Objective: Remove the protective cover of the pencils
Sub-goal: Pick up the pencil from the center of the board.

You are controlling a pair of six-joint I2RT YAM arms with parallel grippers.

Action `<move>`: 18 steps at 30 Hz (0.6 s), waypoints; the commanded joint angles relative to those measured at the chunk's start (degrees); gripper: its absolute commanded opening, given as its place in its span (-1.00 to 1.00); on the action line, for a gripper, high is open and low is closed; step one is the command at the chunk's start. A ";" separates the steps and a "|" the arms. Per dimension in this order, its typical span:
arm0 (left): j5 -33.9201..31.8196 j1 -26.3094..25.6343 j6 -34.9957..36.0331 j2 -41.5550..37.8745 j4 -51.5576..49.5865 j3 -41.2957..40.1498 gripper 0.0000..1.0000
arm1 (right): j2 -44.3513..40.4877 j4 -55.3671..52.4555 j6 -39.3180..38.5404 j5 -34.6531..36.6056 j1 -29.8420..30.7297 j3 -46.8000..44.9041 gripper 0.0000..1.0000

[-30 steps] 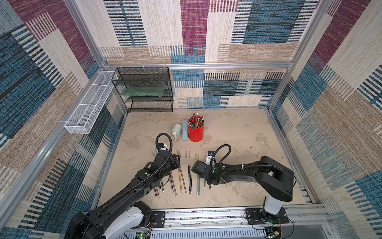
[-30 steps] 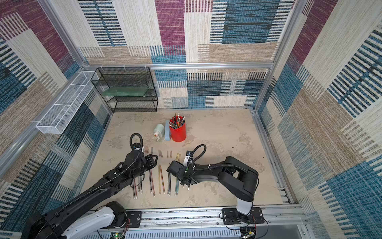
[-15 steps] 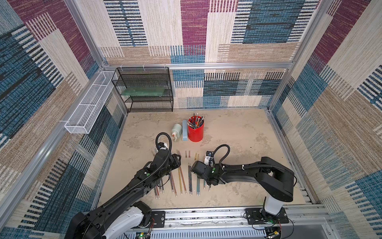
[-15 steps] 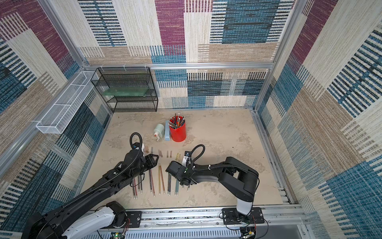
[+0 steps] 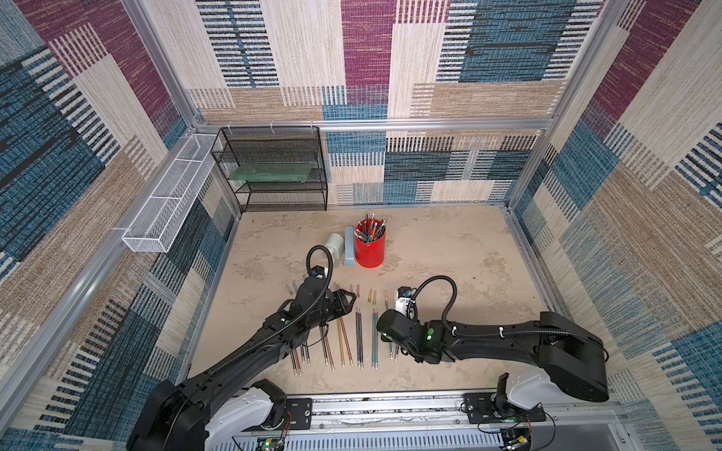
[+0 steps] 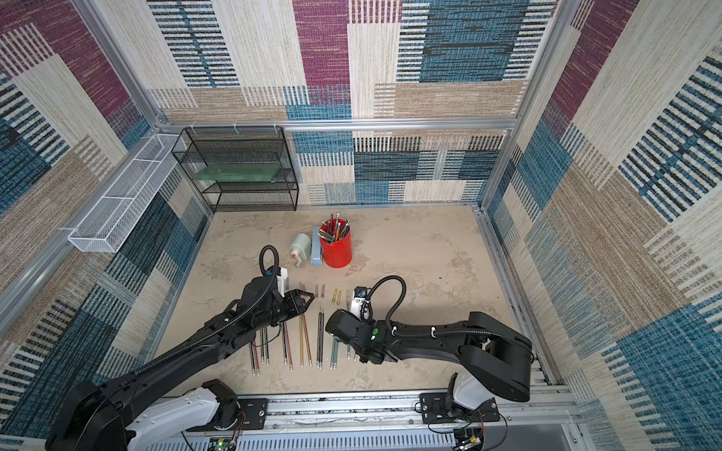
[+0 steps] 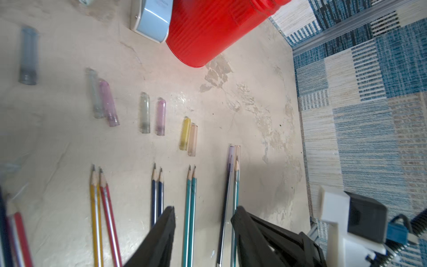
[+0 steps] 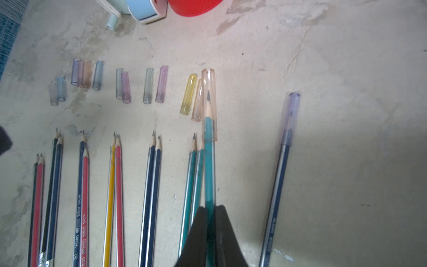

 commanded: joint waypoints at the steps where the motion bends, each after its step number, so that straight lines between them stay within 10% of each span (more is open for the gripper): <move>1: 6.08 0.01 0.19 2.02 5.65 0.76 -0.09 | -3.71 9.32 -3.18 -1.36 -0.08 -3.28 -0.97; 18: 16.95 -0.05 -3.05 13.02 20.04 1.47 -0.13 | -7.88 17.33 -8.03 -7.09 -0.68 -7.45 -1.00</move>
